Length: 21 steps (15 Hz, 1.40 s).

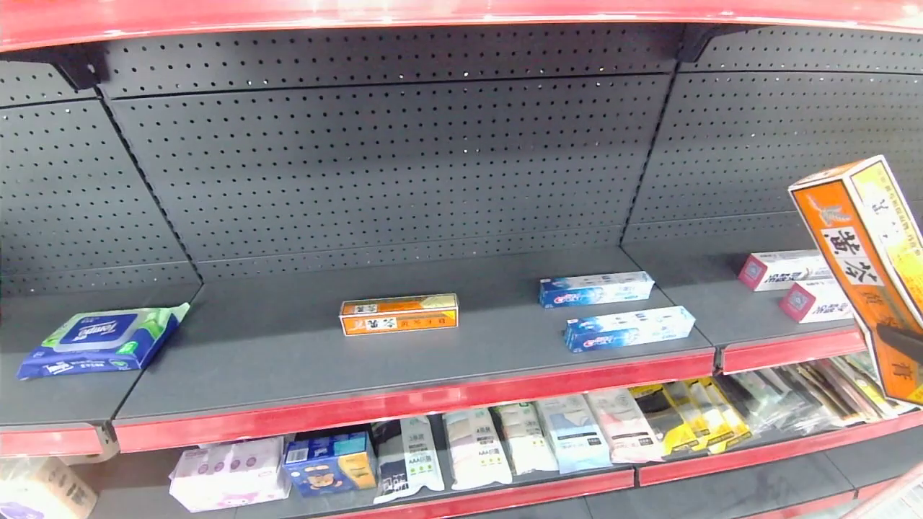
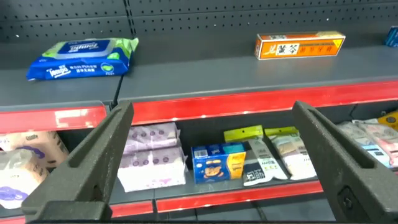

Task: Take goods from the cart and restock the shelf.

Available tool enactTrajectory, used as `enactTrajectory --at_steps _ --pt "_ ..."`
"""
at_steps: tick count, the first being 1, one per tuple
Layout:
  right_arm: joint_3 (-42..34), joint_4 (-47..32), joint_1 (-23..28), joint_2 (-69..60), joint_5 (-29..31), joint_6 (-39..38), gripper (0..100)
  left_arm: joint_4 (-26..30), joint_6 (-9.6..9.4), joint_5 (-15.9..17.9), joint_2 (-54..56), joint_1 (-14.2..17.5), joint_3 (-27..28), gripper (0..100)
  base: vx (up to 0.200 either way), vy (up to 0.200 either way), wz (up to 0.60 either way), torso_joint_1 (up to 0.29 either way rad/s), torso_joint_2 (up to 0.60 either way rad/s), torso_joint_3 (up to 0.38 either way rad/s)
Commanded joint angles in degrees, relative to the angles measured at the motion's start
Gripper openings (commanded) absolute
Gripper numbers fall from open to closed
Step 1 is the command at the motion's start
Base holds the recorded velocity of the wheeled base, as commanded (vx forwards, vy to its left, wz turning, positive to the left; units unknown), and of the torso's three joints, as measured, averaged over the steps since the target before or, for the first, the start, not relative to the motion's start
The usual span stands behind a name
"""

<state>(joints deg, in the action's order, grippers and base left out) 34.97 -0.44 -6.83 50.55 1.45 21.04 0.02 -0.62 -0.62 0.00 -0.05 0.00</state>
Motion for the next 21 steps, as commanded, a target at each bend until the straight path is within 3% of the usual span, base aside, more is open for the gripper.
enactTrajectory --at_steps 1,8,11,13,14,15,16,18,21 --pt "-0.5 0.0 -0.1 -2.1 -0.7 -0.1 0 0.0 0.01 0.0 -0.1 0.0 0.0 100 0.000 0.000 0.00 0.000 0.00 0.000" --pt "-1.7 0.1 0.2 -4.7 -4.9 -11.9 0 0.0 -0.17 0.1 -0.1 0.0 0.0 100 0.000 0.000 0.00 0.000 0.00 0.000" --pt "-1.8 0.1 0.9 -6.1 1.7 -12.1 0 0.0 -1.14 1.0 -0.6 0.0 0.0 100 0.000 0.000 0.00 0.000 0.00 0.000" --pt "-0.9 0.2 1.7 -6.1 2.4 -12.8 0 -0.2 -3.77 9.1 -1.2 -0.2 1.9 100 0.000 0.000 0.00 0.000 0.00 0.000" --pt "-0.7 0.1 2.3 -6.1 2.5 -12.6 0 0.1 -0.26 13.5 -11.3 -1.9 12.1 100 0.000 0.000 0.00 0.000 0.00 0.000" --pt "-0.4 0.1 2.4 -5.8 2.8 -12.4 0 -0.9 4.40 14.8 -24.3 -2.4 22.8 100 0.000 0.000 0.00 0.000 0.00 0.000" --pt "-0.2 0.0 2.4 -5.7 3.2 -12.4 0 -2.0 6.16 15.1 -29.4 -2.4 27.5 100 0.000 0.000 0.00 0.000 0.00 0.000" --pt "-0.1 0.1 2.4 -5.3 7.5 -12.3 0 -3.0 7.48 13.6 -49.4 -1.4 41.0 100 0.000 0.000 0.00 0.000 0.00 0.000" --pt "-0.3 0.1 2.0 -5.6 7.7 -10.5 0 -3.1 8.88 12.3 -67.9 0.0 42.7 100 0.000 0.000 0.00 0.000 0.00 0.000"
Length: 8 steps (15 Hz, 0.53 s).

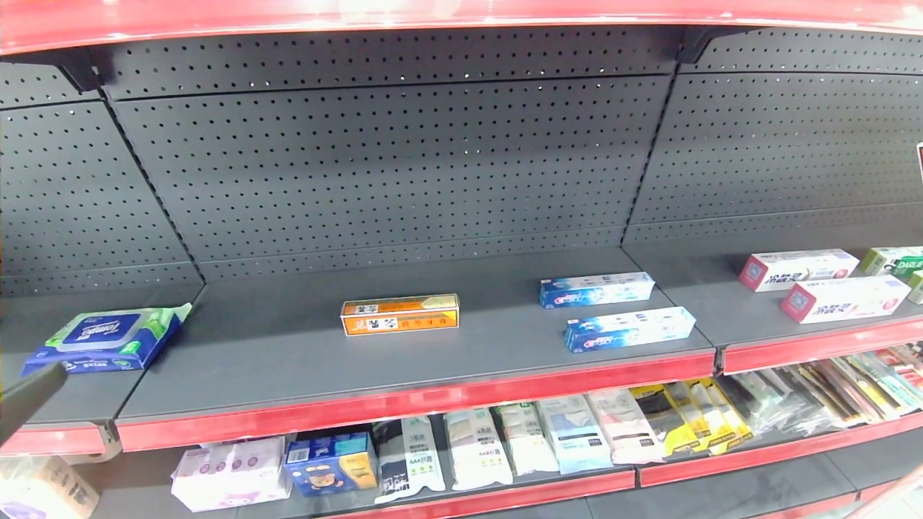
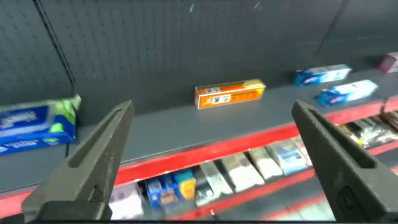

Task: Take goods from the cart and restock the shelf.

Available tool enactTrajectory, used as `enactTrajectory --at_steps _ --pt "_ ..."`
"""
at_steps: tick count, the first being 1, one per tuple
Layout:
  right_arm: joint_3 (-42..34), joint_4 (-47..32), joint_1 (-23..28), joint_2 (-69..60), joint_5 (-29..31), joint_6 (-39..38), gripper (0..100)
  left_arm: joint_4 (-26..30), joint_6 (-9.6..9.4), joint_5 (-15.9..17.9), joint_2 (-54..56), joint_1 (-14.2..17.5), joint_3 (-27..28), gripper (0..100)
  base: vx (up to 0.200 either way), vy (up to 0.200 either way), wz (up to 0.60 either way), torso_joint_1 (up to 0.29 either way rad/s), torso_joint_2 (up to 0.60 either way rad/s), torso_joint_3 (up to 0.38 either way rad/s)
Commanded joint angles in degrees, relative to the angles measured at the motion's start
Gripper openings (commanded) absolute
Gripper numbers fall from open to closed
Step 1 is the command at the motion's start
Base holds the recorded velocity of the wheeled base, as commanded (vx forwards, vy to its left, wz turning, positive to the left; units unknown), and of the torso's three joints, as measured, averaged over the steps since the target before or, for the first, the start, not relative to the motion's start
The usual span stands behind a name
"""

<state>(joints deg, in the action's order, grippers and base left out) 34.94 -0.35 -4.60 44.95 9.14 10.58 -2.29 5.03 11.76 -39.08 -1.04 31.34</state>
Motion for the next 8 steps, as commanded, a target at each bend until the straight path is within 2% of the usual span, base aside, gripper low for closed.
enactTrajectory --at_steps 1,3,5,6,8 --pt "-0.3 0.0 -0.5 -0.2 -0.2 0.8 0 -0.9 4.72 -0.4 -32.8 0.9 11.2 100 0.000 0.000 0.00 0.000 0.00 0.000" --pt "0.3 0.1 -0.5 -0.3 -0.5 2.3 0 -1.0 7.45 -1.2 -38.0 0.9 11.6 100 0.000 0.000 0.00 0.000 0.00 0.000" --pt "0.7 0.0 -0.5 -0.3 -1.1 2.5 0 -3.9 7.36 -0.3 -42.6 0.3 11.8 100 0.000 0.000 0.00 0.000 0.00 0.000" --pt "0.7 0.0 -0.5 -0.4 -1.1 2.5 0 -6.9 7.27 -0.3 -45.6 -0.7 11.6 100 0.000 0.000 0.00 0.000 0.00 0.000" --pt "0.9 0.0 -0.5 -0.5 -1.1 3.0 0 -17.8 6.92 -0.4 -53.4 -2.5 11.5 100 0.000 0.000 0.00 0.000 0.00 0.000"
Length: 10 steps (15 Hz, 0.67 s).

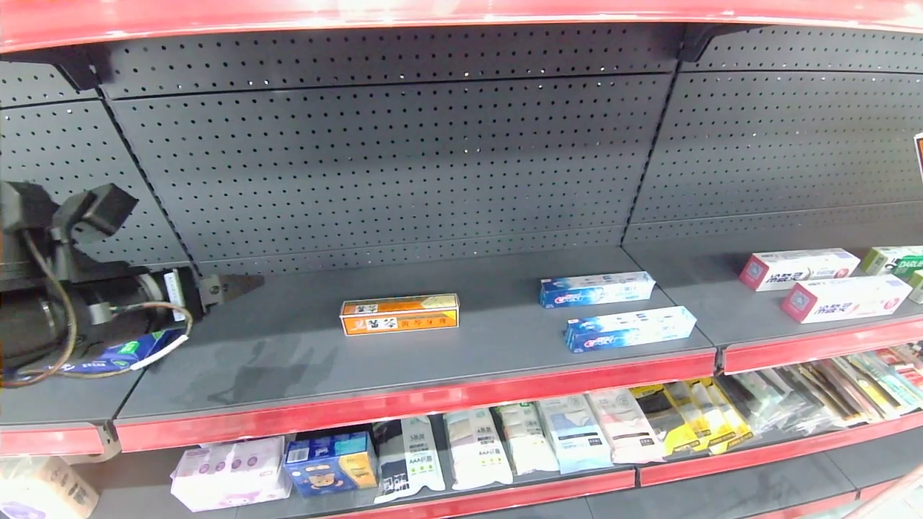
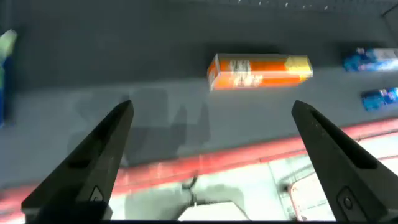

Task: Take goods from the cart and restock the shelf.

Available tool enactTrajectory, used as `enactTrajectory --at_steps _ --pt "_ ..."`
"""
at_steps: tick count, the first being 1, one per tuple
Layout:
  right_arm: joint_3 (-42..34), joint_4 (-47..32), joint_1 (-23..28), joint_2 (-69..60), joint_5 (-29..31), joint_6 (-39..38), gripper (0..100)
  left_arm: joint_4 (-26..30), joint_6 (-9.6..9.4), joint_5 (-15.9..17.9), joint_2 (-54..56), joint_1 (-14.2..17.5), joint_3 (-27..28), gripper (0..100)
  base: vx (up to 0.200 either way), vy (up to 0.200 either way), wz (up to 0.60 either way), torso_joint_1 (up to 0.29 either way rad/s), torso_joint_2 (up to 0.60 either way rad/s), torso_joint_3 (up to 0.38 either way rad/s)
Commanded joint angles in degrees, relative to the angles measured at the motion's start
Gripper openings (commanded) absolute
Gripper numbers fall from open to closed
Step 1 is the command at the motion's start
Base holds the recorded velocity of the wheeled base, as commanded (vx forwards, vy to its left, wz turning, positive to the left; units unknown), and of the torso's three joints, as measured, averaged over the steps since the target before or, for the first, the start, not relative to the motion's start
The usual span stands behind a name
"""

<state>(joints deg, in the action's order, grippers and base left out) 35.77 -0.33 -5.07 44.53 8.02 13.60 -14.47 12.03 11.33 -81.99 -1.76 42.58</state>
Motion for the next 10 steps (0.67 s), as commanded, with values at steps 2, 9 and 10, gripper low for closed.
enactTrajectory --at_steps 2,9,10 --pt "0.1 0.0 0.0 -0.1 0.0 0.5 0 -9.9 0.01 -0.3 -13.5 -3.7 0.7 100 0.000 0.000 0.00 0.000 0.00 0.000" --pt "-1.2 -0.1 0.0 -2.3 0.0 1.5 0 -9.7 2.03 -10.5 -19.8 -11.5 7.1 100 0.000 0.000 0.00 0.000 0.00 0.000" --pt "-1.6 -0.1 0.0 -2.5 0.0 1.6 0 -9.7 2.21 -11.8 -20.7 -12.1 8.0 100 0.000 0.000 0.00 0.000 0.00 0.000"
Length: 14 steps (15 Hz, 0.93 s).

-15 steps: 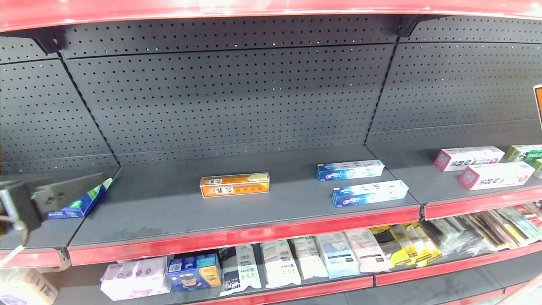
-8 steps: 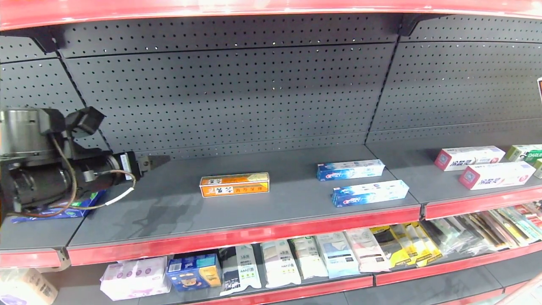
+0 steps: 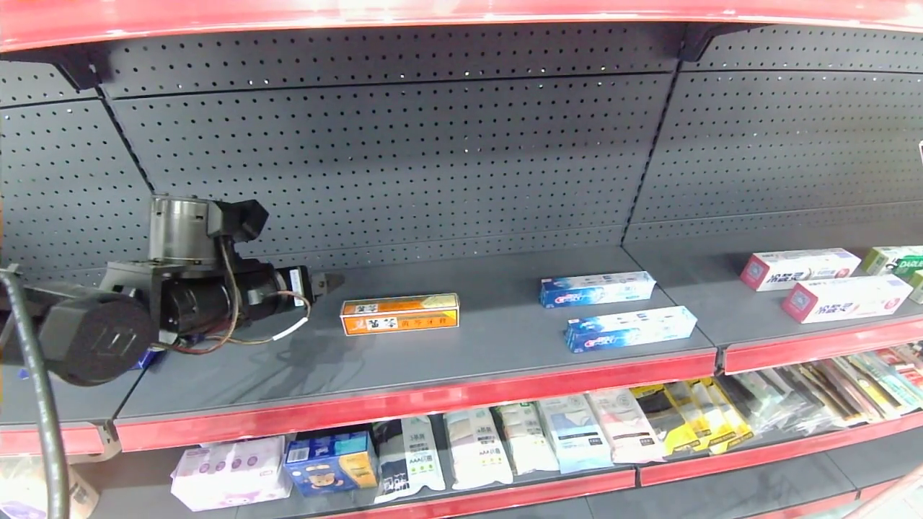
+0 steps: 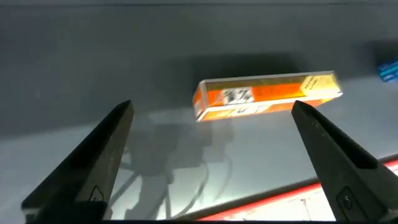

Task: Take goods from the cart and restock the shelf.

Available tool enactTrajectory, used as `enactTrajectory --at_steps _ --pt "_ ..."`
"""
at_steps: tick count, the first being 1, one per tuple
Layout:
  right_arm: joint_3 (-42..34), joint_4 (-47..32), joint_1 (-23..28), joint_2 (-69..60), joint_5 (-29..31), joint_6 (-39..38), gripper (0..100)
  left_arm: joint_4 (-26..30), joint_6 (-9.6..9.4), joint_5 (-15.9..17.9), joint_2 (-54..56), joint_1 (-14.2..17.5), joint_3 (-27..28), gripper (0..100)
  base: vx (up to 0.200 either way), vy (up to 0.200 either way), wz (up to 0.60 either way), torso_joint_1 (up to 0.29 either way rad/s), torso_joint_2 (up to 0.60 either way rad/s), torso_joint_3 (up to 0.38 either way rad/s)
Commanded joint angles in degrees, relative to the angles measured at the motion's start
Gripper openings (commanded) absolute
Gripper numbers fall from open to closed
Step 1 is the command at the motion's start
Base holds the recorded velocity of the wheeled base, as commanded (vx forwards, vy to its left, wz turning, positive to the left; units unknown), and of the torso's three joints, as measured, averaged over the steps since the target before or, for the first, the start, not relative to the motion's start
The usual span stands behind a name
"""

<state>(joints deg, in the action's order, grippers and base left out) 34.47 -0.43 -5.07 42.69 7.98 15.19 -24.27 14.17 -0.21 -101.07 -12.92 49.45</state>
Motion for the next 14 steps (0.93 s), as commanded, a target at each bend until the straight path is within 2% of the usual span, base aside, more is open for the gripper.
enactTrajectory --at_steps 1,4,8,14 --pt "-0.6 0.0 0.0 -1.0 0.0 0.0 0 0.0 0.16 -1.7 -3.5 -1.2 2.8 100 0.000 0.000 0.00 0.000 0.00 0.000" --pt "-1.1 -0.5 0.0 -2.3 -0.1 1.2 0 0.8 2.89 -2.0 -7.2 -2.2 7.5 100 0.000 0.000 0.00 0.000 0.00 0.000" --pt "-1.1 -0.5 0.0 -2.1 -0.1 1.2 0 3.0 5.52 -2.0 -10.8 -4.2 10.8 100 0.000 0.000 0.00 0.000 0.00 0.000" --pt "-1.2 -0.5 0.0 -2.3 -0.1 1.9 0 2.6 5.87 -1.4 -15.4 -6.3 14.5 100 0.000 0.000 0.00 0.000 0.00 0.000"
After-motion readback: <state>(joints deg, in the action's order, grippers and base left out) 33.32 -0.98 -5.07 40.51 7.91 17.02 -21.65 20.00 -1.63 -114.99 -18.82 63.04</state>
